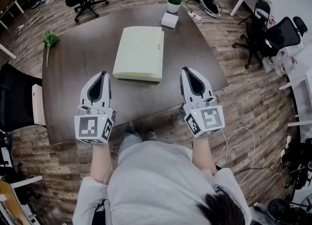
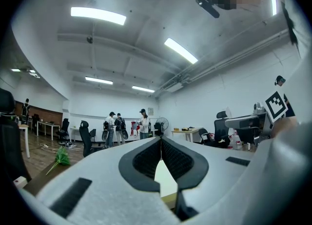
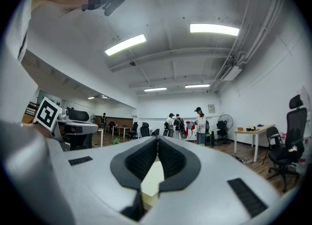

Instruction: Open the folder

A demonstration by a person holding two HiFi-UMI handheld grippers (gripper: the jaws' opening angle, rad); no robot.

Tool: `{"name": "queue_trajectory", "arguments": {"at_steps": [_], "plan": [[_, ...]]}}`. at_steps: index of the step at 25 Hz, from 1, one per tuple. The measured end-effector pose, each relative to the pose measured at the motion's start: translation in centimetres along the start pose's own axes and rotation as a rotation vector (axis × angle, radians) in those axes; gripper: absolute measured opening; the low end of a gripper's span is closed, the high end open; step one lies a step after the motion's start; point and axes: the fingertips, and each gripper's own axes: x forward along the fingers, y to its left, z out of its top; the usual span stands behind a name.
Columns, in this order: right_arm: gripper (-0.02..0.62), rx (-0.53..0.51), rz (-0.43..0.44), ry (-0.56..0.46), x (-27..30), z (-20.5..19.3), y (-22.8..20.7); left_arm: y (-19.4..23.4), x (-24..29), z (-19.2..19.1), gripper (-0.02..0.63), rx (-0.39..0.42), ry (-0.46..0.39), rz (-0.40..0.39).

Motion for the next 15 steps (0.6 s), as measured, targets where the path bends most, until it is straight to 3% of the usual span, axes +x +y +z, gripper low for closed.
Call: {"name": "queue_trajectory", "arguments": {"at_steps": [15], "plan": [[0.015, -0.024, 0.008, -0.009, -0.27, 0.53, 0.14, -0.06, -0.17, -0.26, 0.011, -0.016, 0.006, 0.016]]}}
